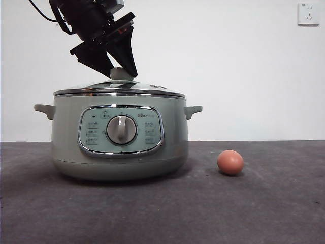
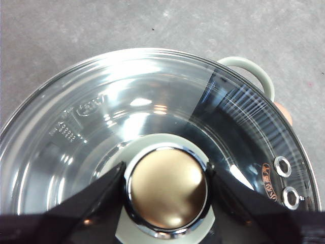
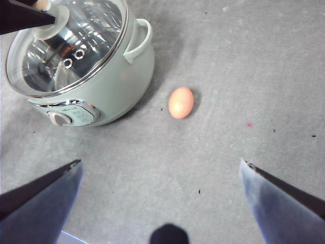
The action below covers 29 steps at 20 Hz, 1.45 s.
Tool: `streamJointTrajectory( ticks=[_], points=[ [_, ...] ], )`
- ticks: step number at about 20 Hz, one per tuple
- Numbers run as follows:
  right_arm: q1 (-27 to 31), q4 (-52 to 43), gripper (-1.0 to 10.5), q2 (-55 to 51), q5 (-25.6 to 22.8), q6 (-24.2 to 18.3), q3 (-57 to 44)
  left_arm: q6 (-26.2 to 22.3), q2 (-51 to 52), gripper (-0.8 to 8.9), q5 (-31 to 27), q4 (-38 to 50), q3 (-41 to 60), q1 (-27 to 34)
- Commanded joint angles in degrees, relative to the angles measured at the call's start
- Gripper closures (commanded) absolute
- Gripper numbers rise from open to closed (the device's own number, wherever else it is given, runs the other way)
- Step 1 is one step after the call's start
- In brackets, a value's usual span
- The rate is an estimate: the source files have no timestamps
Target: Pick up the egg,open the lid,put the egg in the pot,close the lid
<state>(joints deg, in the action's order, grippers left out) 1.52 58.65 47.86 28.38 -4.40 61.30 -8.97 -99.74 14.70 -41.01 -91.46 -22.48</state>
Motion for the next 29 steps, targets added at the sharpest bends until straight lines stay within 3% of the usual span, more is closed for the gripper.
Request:
streamJointTrajectory(
  ticks=[1,13,17,21,26,29],
  points=[
    [-0.04,-0.33,3.2,0.0,0.15,-0.11,0.2,1.27,-0.33,8.21,0.55,-2.21,0.0,-0.11],
    [-0.04,-2.56,3.2,1.22,0.13,0.39,0.2,1.44,1.38,8.21,0.66,-9.99,-15.58,0.09],
    [-0.22,-5.92,3.2,6.21,0.15,1.73,0.2,1.46,9.6,8.21,0.59,-10.19,-15.82,2.67],
    [-4.87,-11.61,3.2,14.08,-0.39,2.89,0.2,1.42,19.19,8.21,0.63,-13.68,-15.82,6.95],
    [-14.6,-20.02,3.3,27.08,-11.87,3.32,0.2,0.35,29.11,8.21,0.52,-21.66,-15.06,10.99],
    [-17.68,-24.65,3.3,34.4,-14.82,4.04,0.2,0.57,37.29,8.21,0.24,-22.1,-9.01,11.72]
  ],
)
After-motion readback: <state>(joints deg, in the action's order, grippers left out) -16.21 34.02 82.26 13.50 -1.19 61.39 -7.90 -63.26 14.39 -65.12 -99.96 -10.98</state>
